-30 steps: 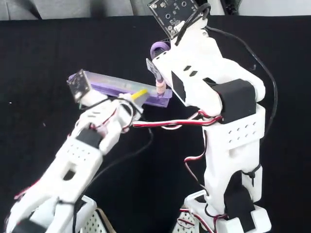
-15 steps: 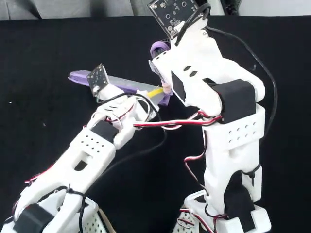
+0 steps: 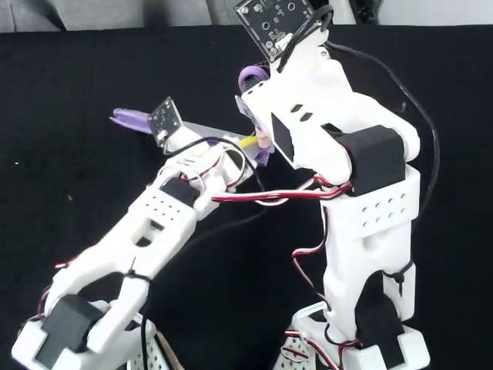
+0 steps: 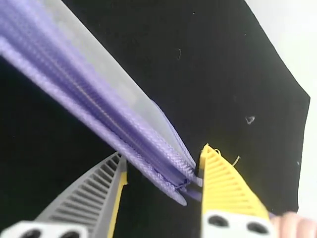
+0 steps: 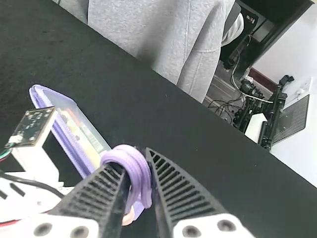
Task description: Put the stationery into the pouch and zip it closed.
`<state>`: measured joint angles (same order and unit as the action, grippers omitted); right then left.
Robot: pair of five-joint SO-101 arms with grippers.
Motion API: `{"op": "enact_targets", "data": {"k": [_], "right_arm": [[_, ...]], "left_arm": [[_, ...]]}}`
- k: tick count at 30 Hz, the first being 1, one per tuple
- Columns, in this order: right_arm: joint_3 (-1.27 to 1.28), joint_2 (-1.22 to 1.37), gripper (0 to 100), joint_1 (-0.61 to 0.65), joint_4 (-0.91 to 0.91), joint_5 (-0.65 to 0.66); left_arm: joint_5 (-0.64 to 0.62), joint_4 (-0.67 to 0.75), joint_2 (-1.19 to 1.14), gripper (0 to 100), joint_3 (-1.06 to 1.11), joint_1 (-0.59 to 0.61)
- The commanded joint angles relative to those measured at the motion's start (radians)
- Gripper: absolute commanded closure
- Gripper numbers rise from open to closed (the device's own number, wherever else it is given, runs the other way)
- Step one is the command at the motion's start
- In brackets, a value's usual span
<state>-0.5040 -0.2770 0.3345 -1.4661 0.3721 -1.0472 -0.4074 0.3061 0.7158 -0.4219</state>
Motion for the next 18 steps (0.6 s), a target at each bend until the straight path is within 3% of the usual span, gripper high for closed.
{"op": "enact_targets", "data": {"k": [1, 11, 18], "right_arm": [[-0.047, -0.002, 98.7, 0.008, 0.006, -0.006], [-0.047, -0.004, 98.7, 0.006, 0.005, -0.006], [-0.047, -0.010, 98.7, 0.006, 0.000, -0.006]], "left_arm": [[-0.005, 0.020, -0.051, 77, -0.117, -0.008], [-0.005, 0.020, -0.222, 82, -0.220, -0.013], [-0.005, -0.044, -0.137, 75, -0.217, 0.028]]}}
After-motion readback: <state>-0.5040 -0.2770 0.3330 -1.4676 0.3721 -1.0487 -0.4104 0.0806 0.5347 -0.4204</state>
